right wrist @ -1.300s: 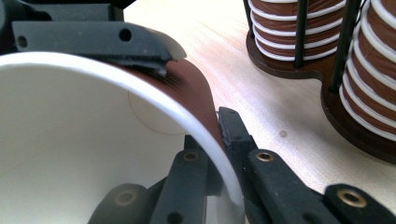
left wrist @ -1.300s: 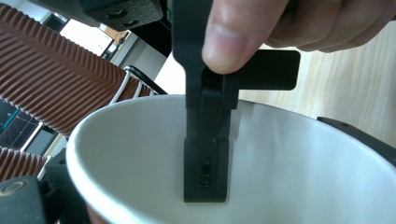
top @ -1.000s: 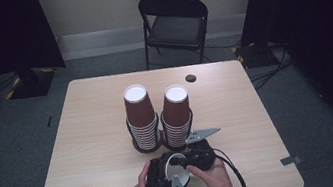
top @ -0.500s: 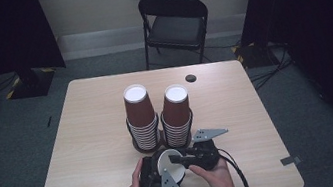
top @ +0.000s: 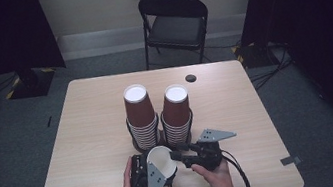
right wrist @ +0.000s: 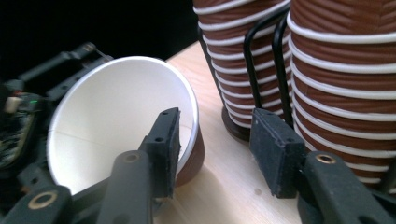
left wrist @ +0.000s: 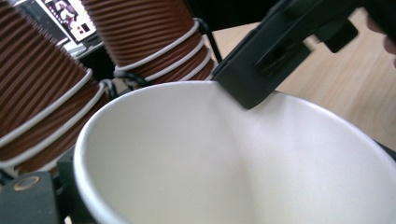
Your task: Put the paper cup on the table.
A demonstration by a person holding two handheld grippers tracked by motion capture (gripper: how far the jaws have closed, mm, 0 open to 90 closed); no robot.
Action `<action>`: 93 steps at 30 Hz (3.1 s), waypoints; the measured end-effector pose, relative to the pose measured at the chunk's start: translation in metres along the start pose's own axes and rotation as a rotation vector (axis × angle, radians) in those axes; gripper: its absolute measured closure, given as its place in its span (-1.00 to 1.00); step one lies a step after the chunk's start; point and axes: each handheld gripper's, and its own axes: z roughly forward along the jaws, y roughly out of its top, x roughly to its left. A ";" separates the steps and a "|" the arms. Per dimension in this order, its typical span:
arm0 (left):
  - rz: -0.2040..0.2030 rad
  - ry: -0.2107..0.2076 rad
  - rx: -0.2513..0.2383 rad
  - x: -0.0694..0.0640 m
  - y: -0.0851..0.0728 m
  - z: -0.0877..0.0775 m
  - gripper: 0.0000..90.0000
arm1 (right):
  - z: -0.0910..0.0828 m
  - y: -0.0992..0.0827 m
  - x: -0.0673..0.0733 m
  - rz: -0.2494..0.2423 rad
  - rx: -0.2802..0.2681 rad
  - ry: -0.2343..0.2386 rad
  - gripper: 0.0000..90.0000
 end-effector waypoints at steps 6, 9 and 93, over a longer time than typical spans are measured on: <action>-0.070 0.008 -0.026 0.009 -0.007 -0.003 -0.81 | -0.005 -0.003 0.001 -0.030 -0.049 -0.034 0.06; -0.111 0.007 -0.045 0.014 -0.009 -0.005 -0.82 | -0.008 -0.004 0.001 -0.048 -0.080 -0.063 0.00; -0.567 0.230 0.010 0.181 -0.069 0.032 -0.85 | -0.053 -0.061 -0.036 -0.097 -0.226 -0.612 -0.68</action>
